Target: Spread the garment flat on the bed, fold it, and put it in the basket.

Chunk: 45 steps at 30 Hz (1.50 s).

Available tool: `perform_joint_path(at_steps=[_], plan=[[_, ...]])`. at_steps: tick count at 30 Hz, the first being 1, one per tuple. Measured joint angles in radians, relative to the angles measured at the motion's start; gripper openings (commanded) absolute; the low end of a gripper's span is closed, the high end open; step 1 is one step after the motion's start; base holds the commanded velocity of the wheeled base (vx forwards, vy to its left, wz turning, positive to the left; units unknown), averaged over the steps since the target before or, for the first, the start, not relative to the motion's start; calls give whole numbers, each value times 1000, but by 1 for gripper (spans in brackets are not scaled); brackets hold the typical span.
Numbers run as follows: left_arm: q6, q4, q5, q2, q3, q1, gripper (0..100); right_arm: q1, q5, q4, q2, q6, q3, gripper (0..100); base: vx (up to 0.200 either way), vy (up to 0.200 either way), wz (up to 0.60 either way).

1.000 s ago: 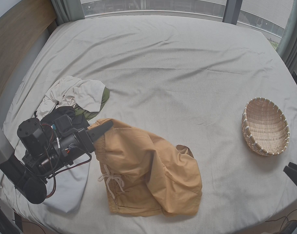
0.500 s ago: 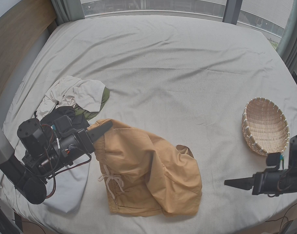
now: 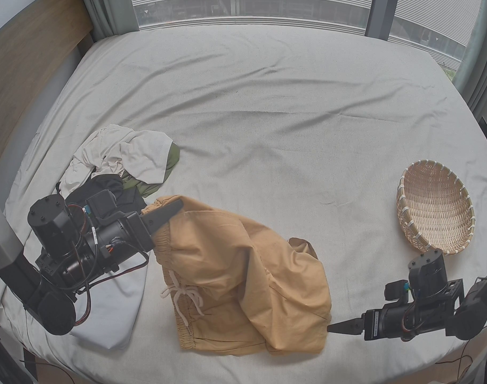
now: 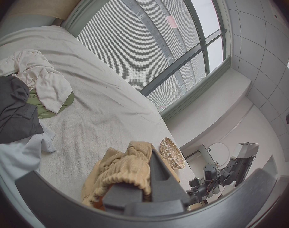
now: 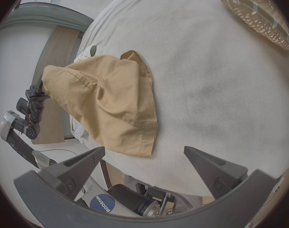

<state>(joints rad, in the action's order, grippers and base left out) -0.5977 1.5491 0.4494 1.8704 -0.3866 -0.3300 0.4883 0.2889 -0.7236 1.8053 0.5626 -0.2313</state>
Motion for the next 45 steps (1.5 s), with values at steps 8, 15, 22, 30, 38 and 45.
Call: perform_joint_path(at_steps=[8,15,22,30,38,45], plan=[[0,1,0,0,-2,0,0,19,0,-180,140,13,1,100,0,0,0],[0,1,0,-3,-2,1,0,37,-1,-407,259,15,0,100,0,0,0],[0,1,0,-4,-2,1,0,66,-2,-700,359,22,15,100,0,0,0],[0,1,0,-3,-3,2,0,107,-3,-820,396,31,106,100,0,0,0],[13,1,0,-1,-2,11,0,120,0,-816,325,47,182,100,0,0,0],[33,0,1,1,1,21,0,154,1,-816,256,86,189,100,0,0,0]])
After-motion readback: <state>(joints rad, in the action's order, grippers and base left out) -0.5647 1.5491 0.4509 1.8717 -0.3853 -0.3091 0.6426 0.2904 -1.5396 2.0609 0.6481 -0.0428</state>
